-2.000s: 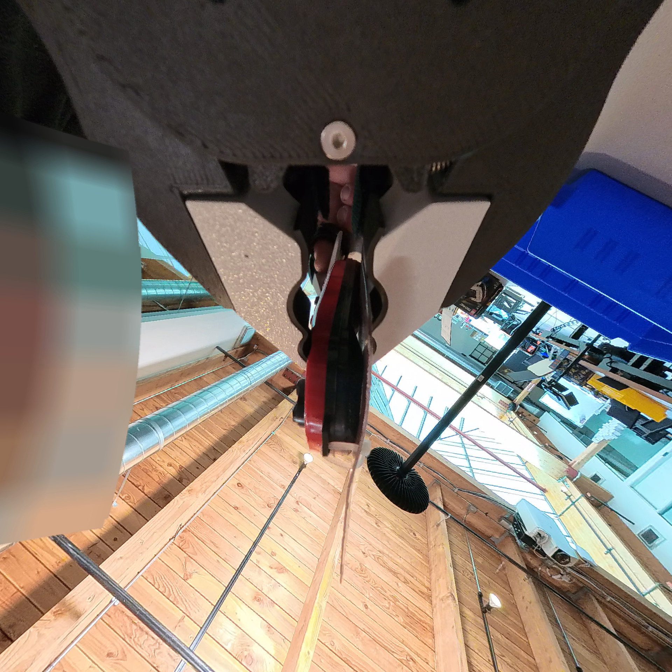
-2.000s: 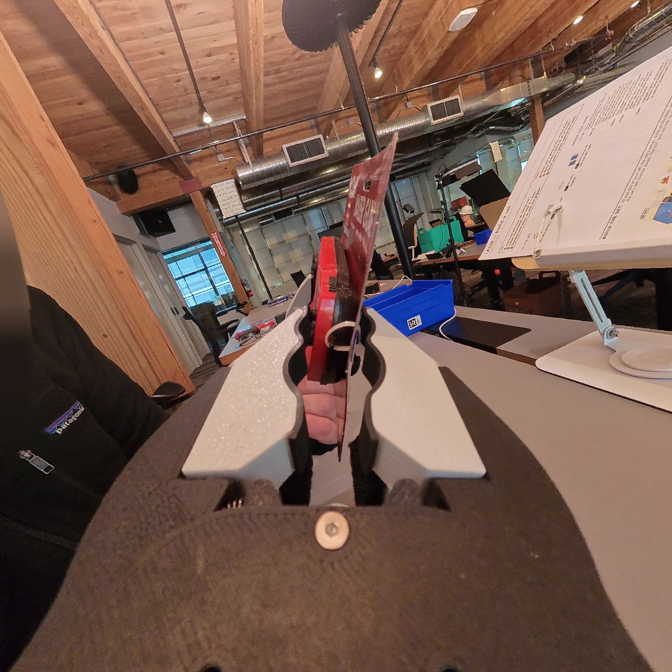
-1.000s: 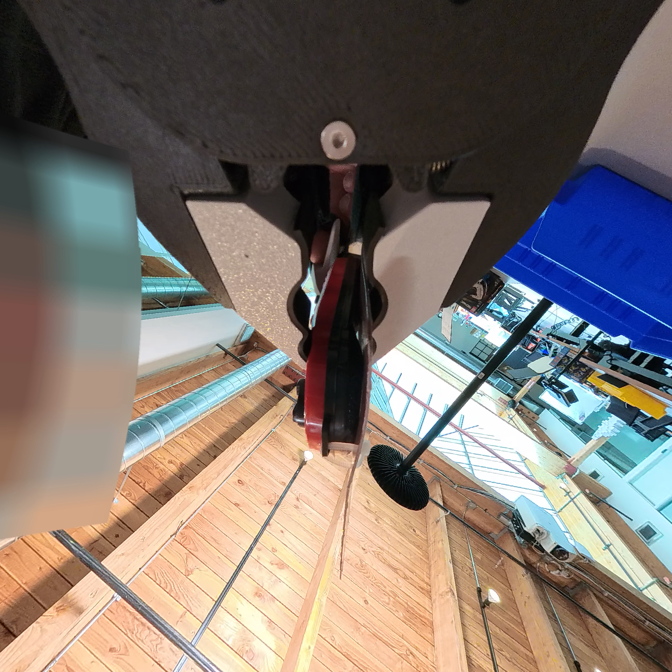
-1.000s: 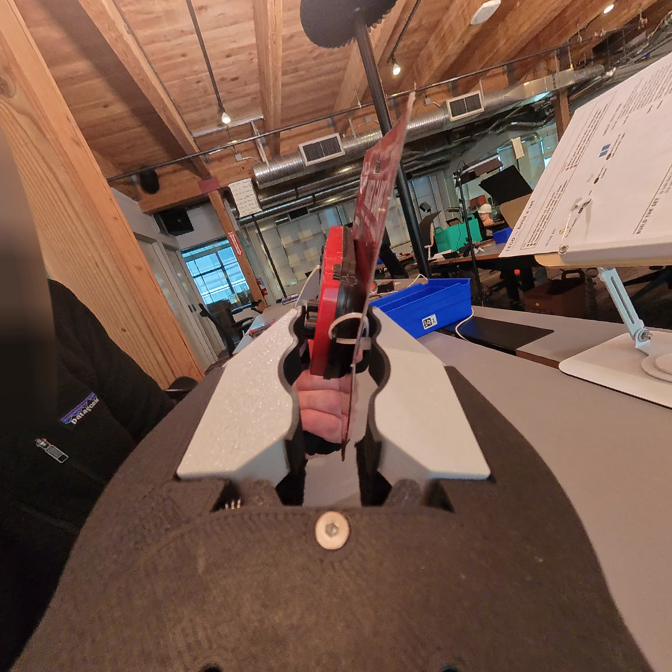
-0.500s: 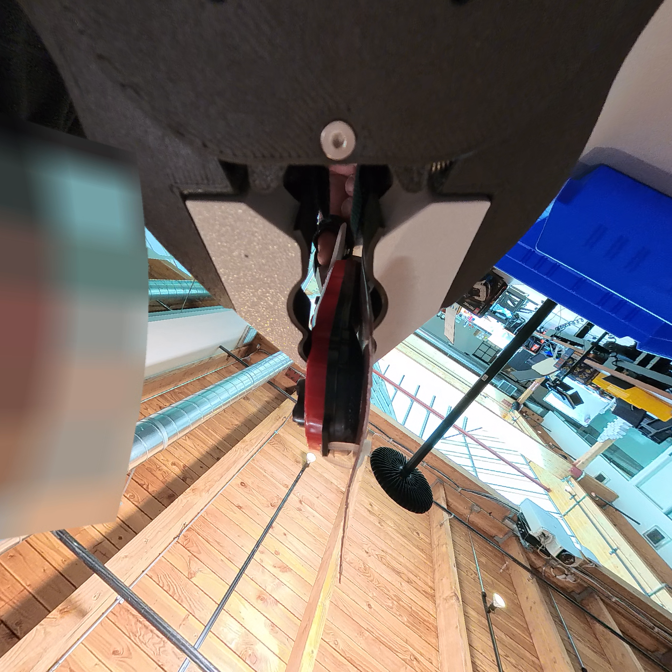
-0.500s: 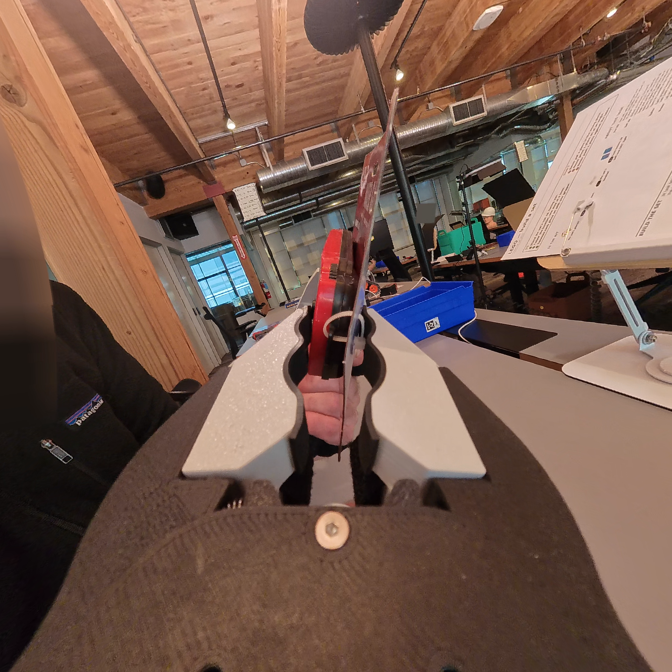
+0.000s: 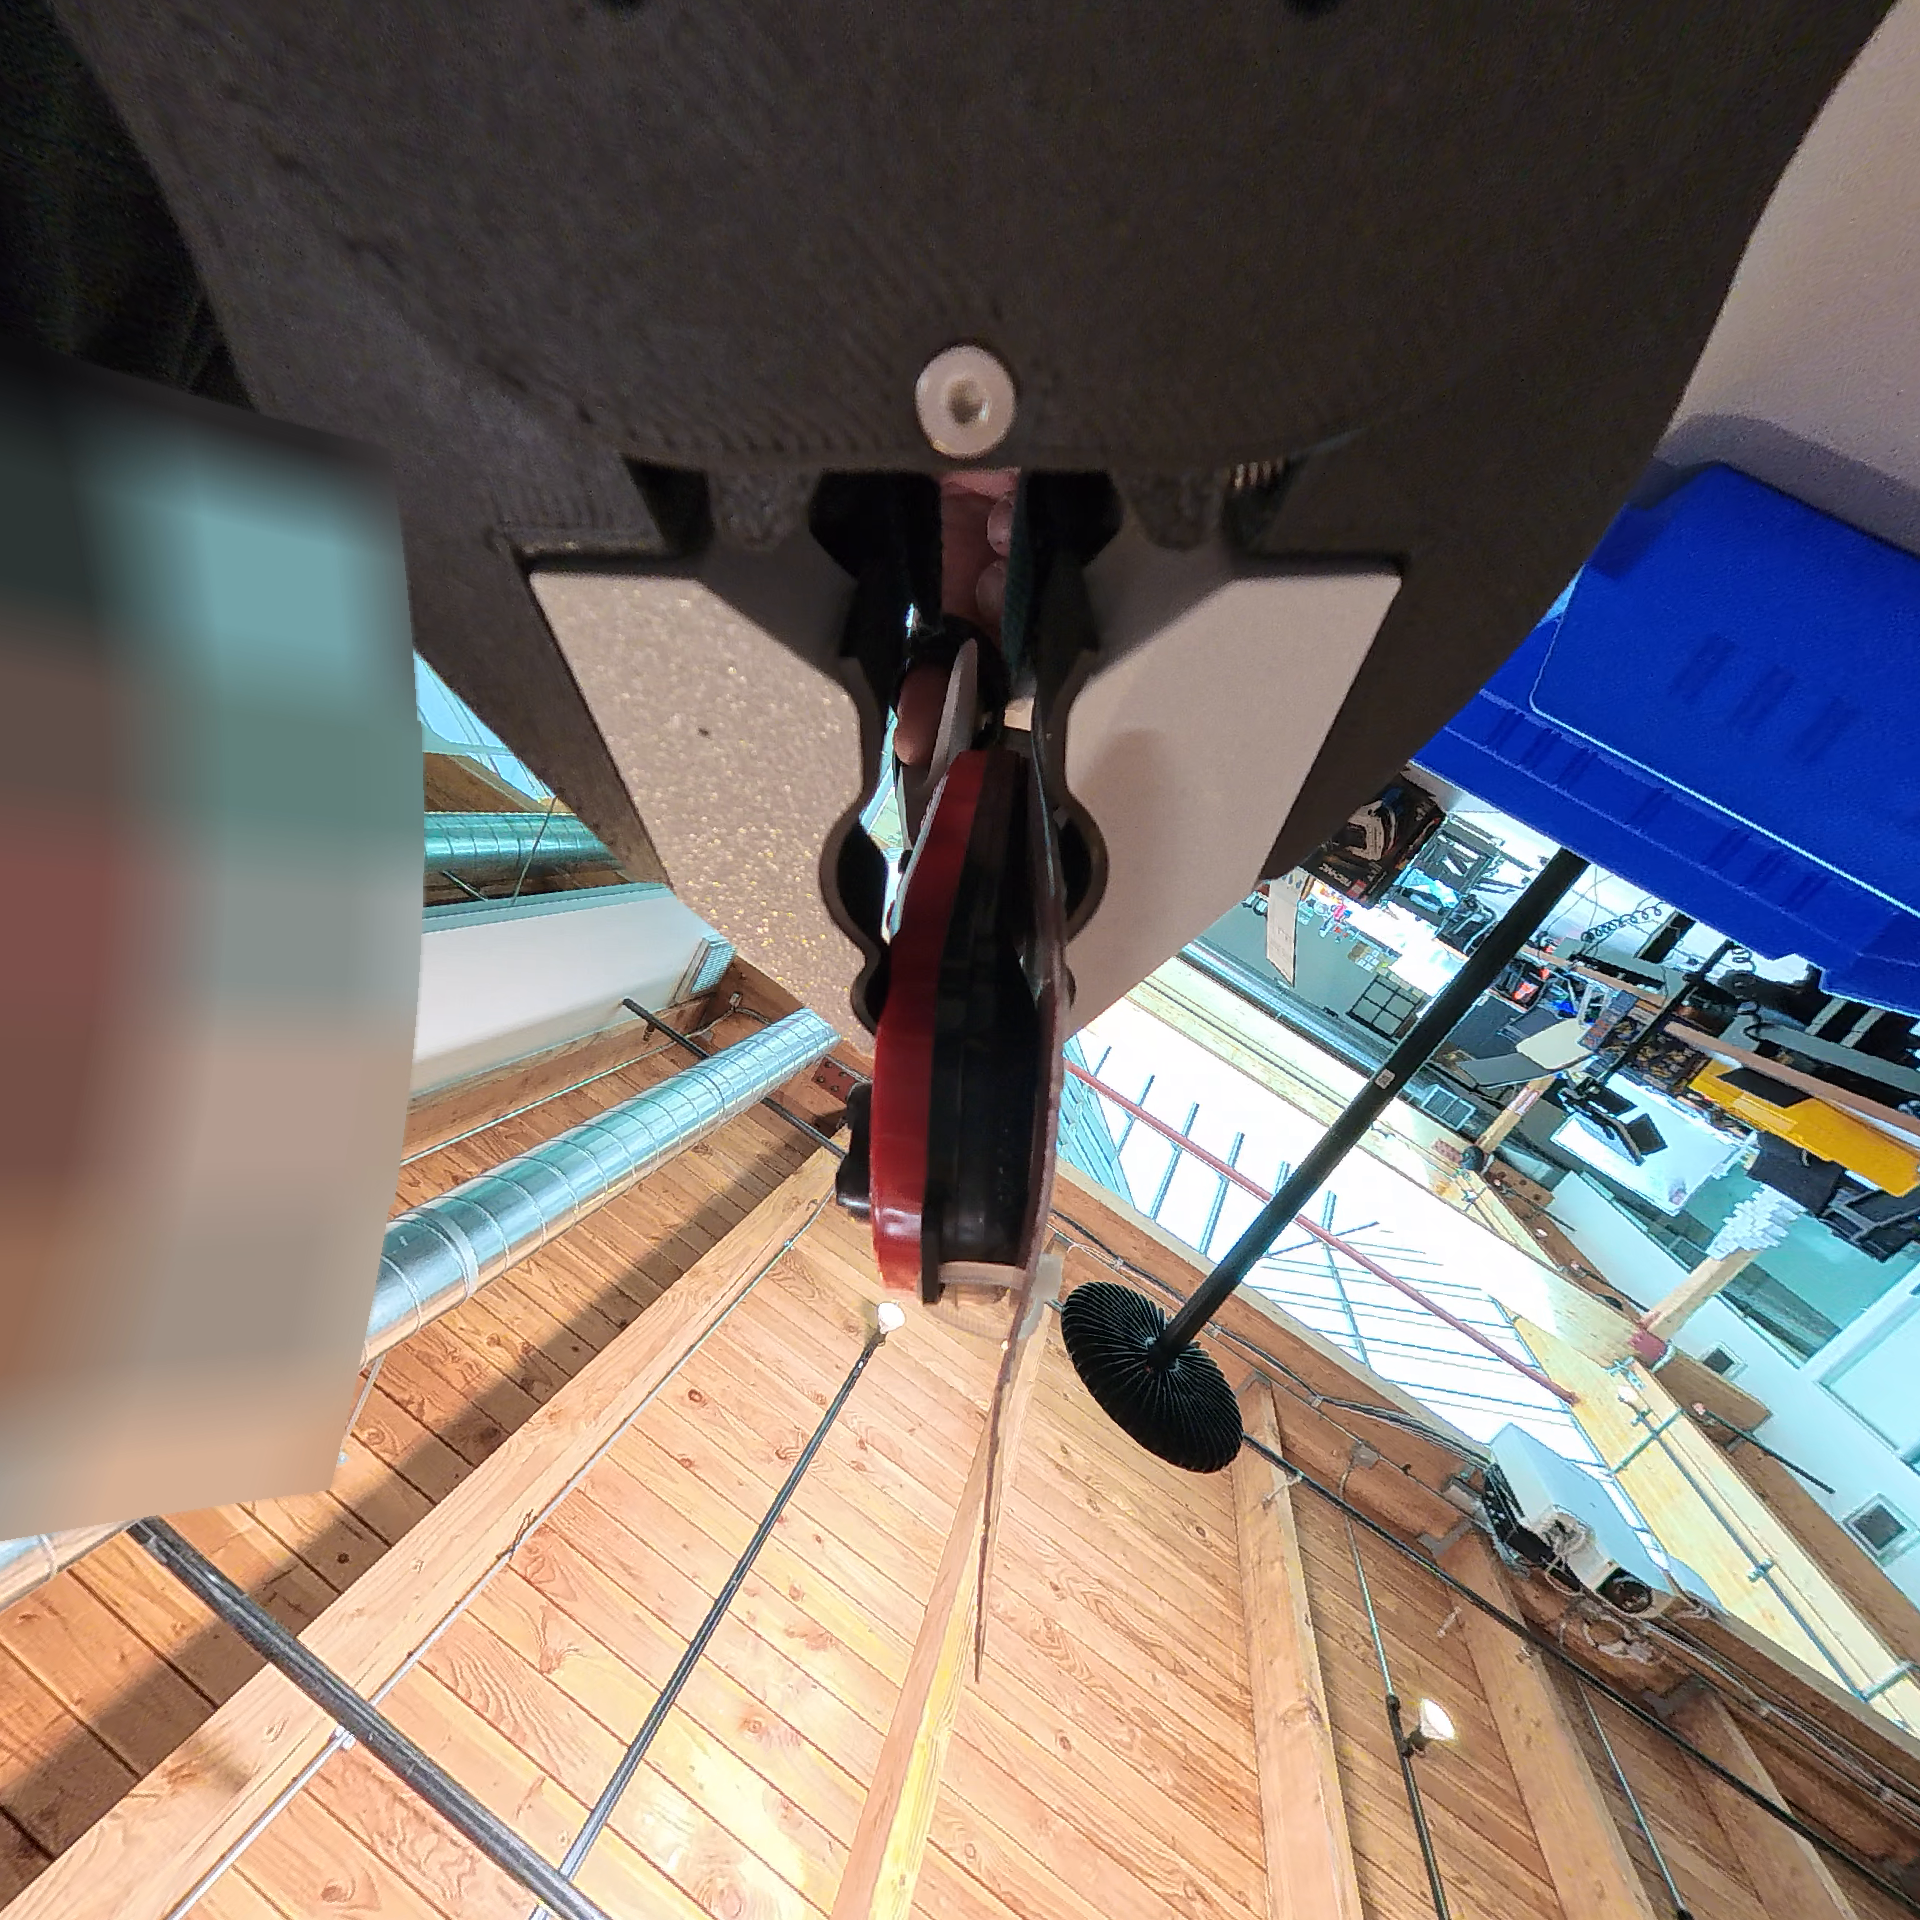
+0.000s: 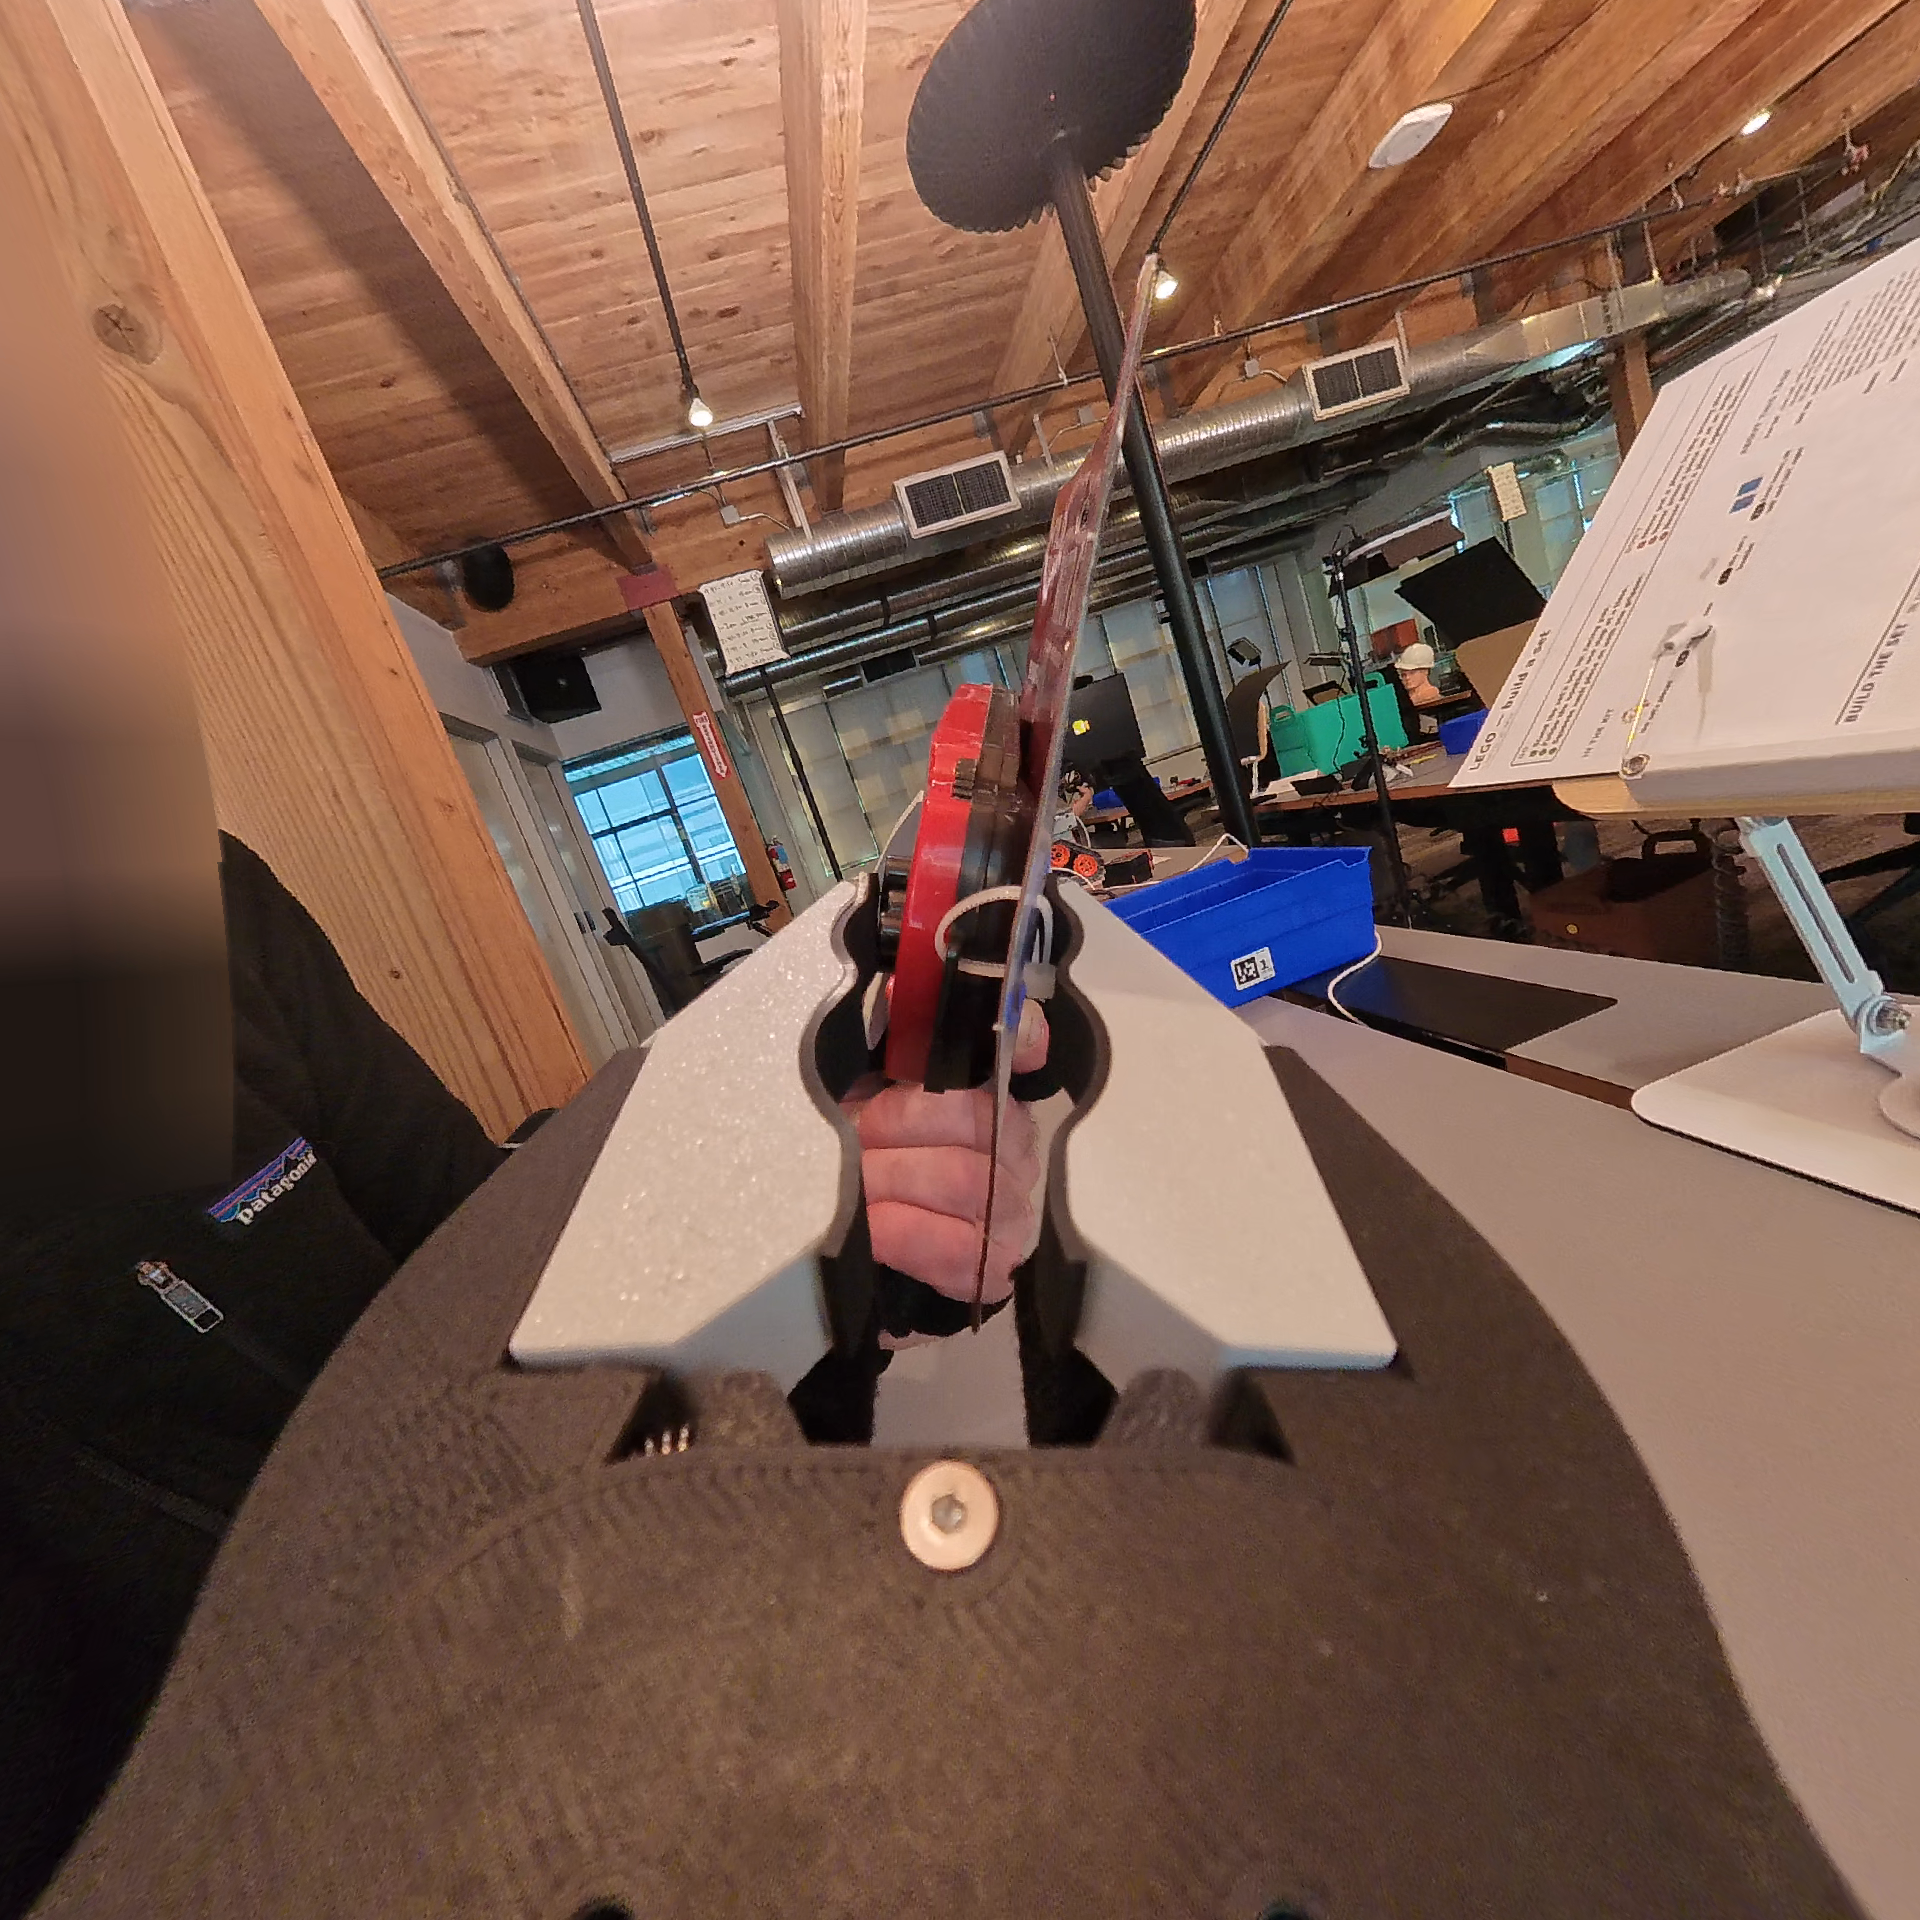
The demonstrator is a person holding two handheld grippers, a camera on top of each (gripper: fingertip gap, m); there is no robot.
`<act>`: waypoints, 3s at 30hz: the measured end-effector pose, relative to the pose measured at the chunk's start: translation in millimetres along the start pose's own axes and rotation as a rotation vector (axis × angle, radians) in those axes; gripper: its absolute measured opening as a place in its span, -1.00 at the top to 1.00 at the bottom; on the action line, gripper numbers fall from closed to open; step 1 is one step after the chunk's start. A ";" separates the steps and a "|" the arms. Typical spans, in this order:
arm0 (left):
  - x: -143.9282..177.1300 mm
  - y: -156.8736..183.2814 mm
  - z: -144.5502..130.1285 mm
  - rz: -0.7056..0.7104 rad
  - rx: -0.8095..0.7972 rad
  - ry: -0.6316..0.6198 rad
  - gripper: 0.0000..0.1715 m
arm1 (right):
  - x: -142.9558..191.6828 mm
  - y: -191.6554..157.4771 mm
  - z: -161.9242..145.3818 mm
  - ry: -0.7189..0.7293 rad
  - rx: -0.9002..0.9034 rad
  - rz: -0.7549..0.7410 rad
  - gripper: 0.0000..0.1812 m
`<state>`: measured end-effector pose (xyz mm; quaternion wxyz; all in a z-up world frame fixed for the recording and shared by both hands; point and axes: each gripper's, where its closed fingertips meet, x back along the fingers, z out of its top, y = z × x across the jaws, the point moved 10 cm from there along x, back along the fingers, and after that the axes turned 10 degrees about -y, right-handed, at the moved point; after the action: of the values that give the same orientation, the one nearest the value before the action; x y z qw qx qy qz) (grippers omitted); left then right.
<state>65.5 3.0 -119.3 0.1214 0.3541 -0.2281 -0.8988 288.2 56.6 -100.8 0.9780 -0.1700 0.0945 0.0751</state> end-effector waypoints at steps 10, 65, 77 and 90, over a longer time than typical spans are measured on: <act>0.0 -1.4 -1.3 0.011 0.001 -0.001 0.73 | 3.9 1.0 1.3 0.049 -0.013 0.000 0.65; 1.0 2.1 -0.5 0.011 -0.008 0.013 0.72 | 0.4 -3.5 -5.6 -0.037 0.005 0.003 0.68; 0.2 3.8 -0.5 0.004 -0.012 0.012 0.73 | 0.3 -3.7 -5.2 -0.020 0.003 0.013 0.70; 0.7 3.3 -0.5 0.007 -0.011 0.010 0.73 | 0.1 -4.0 -5.4 -0.026 0.006 0.018 0.68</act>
<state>65.6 -0.3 -118.4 0.1275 0.3572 -0.2238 -0.8978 288.1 51.1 -104.6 0.9789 -0.1654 0.0836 0.0857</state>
